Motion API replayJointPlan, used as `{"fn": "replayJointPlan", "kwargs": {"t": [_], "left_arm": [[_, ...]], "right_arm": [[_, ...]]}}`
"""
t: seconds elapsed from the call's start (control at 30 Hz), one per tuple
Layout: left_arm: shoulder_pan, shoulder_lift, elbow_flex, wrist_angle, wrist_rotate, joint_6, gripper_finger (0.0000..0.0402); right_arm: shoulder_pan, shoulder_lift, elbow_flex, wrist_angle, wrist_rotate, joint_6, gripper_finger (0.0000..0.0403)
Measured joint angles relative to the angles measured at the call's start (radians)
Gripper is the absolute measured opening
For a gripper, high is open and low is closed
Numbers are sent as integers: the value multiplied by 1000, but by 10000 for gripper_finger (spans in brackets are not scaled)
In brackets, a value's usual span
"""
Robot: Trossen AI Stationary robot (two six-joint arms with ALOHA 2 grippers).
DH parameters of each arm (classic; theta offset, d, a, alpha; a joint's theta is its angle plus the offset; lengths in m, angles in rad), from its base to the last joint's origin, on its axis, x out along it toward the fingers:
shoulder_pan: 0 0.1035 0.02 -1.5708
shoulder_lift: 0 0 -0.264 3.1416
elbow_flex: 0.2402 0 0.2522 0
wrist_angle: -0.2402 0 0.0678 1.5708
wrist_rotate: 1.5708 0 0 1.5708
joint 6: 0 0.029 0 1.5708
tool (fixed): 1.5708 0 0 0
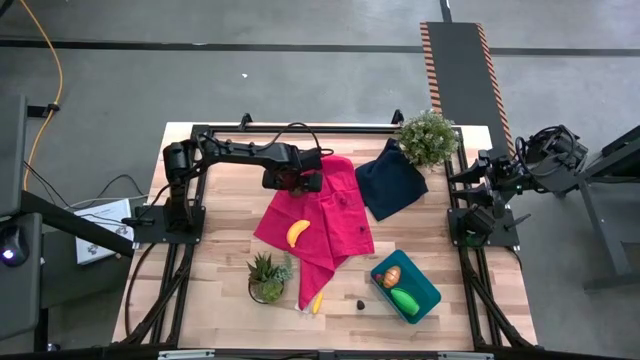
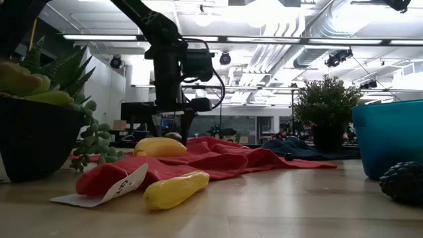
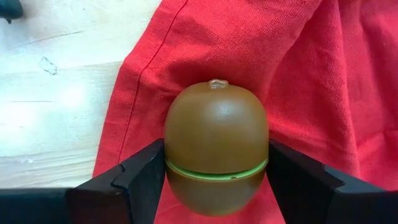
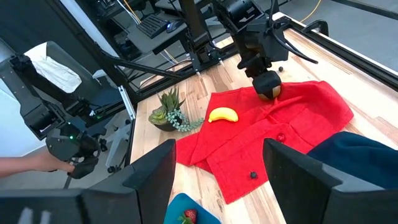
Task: Pick and placing Produce into tupperware
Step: Put the kiwi into the blue bin
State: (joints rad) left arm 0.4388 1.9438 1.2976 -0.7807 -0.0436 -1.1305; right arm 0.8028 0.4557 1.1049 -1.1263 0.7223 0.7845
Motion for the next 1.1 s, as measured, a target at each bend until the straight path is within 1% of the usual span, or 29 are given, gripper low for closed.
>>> {"fn": "replayJointPlan", "kwargs": {"t": [0.27, 0.43, 0.57, 0.93, 1.1], "left_arm": [[0, 0, 0, 3, 40, 2, 243], [-1, 3, 20, -19, 66, 41, 243], [-1, 3, 76, -31, 63, 84, 243], [-1, 2, 275, -137, 26, 242, 243], [-1, 2, 342, -155, 25, 293, 243]], "right_arm": [[0, 0, 0, 0, 7, 0, 232], [0, 0, 0, 0, 7, 0, 232], [0, 0, 0, 0, 20, 0, 232], [0, 0, 0, 0, 32, 3, 232], [0, 0, 0, 1, 44, 23, 232]]}}
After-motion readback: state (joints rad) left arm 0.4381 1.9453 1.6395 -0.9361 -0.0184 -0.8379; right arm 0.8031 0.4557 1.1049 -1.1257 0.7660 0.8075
